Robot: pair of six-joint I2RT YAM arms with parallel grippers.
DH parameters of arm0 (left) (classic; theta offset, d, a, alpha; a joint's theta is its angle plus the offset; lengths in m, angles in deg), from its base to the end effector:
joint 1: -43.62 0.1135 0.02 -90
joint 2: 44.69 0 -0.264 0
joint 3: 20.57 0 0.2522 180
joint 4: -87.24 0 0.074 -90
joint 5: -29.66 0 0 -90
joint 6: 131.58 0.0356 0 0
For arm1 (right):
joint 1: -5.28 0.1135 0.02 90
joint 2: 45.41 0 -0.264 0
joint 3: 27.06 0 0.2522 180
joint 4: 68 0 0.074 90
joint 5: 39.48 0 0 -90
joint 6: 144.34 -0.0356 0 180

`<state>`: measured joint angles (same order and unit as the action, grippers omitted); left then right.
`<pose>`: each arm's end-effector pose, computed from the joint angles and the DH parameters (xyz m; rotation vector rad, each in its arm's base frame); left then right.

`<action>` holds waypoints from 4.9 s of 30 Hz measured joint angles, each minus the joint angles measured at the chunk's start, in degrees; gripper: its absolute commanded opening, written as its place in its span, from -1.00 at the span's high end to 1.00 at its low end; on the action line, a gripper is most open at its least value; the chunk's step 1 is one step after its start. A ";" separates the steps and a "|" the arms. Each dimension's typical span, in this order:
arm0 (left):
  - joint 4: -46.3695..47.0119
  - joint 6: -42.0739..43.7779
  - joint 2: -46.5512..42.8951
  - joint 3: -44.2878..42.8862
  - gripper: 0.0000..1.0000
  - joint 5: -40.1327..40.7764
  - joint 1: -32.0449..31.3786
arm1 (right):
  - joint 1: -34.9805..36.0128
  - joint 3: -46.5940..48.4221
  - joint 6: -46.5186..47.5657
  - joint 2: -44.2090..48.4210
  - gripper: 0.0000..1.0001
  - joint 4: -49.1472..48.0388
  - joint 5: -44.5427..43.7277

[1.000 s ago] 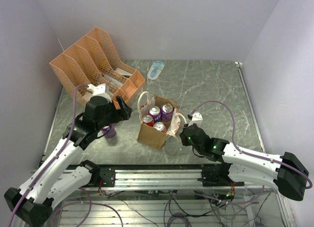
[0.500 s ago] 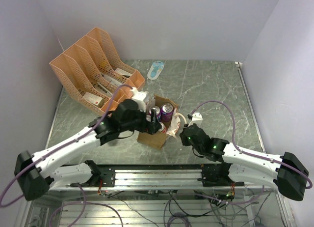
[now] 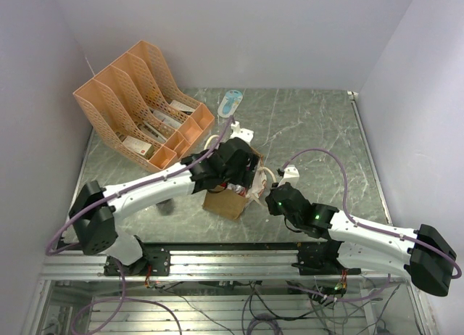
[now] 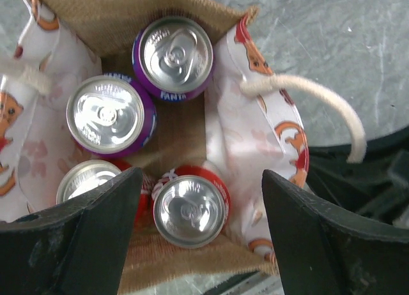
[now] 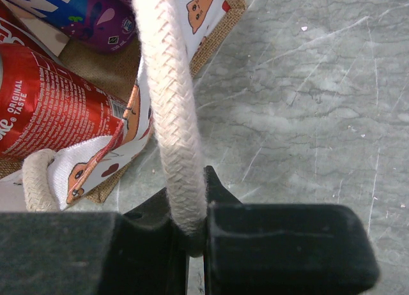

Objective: Take the beverage out of the canvas bag

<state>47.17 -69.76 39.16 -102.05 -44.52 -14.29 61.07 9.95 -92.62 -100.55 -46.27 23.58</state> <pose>0.1801 -0.2690 0.2925 0.4573 2.2757 -0.4616 0.1201 0.1480 0.1839 -0.0909 2.2044 0.3926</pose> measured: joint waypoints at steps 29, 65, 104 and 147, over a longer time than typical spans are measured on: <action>-7.23 25.07 23.19 -21.44 -0.69 0.37 2.64 | 0.00 0.00 0.00 0.00 0.92 0.00 0.00; -6.84 27.71 31.36 -23.74 -0.11 -2.91 6.40 | 0.00 0.02 0.00 -0.52 0.92 -0.39 -0.04; -20.41 7.72 -30.29 5.35 0.86 9.51 6.40 | 0.07 0.15 0.00 -1.18 0.92 -0.33 -0.07; 6.01 -9.57 -4.79 24.24 0.86 32.57 11.43 | 0.15 0.22 0.00 -1.27 0.91 -0.26 -0.31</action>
<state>53.18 -79.33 34.37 -77.81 -11.96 -2.86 61.23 10.16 -92.62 -101.81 -46.53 23.27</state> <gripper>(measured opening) 0.764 0.063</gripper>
